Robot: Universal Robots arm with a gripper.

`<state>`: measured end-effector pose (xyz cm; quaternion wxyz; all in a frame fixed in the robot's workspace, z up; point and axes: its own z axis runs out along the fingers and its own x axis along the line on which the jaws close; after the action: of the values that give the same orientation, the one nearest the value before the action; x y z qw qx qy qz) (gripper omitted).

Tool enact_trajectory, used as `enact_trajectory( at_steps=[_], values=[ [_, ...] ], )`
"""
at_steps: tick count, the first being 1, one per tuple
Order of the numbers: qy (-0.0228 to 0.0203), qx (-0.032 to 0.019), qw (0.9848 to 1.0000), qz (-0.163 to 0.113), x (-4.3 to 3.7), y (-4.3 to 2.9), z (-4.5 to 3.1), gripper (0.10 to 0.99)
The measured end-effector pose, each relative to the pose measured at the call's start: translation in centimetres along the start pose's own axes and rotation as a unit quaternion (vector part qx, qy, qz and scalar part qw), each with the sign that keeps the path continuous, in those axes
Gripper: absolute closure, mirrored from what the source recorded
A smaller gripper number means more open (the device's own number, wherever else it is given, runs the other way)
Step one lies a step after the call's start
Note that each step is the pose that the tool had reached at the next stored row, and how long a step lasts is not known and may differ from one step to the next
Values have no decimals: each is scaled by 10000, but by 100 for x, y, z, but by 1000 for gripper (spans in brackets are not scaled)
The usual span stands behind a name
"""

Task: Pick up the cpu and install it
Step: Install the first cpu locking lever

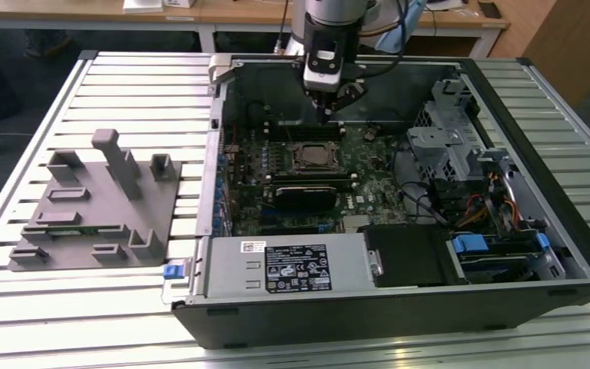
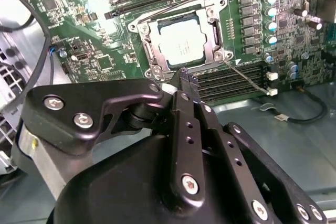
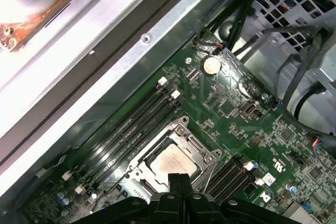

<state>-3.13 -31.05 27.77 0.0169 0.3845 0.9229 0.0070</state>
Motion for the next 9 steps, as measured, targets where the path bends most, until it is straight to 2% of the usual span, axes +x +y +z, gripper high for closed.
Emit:
enact_trajectory(
  at_steps=[9],
  values=[
    [12, -12, 9990, -451, 0, 0, 0, 980]
  ],
)
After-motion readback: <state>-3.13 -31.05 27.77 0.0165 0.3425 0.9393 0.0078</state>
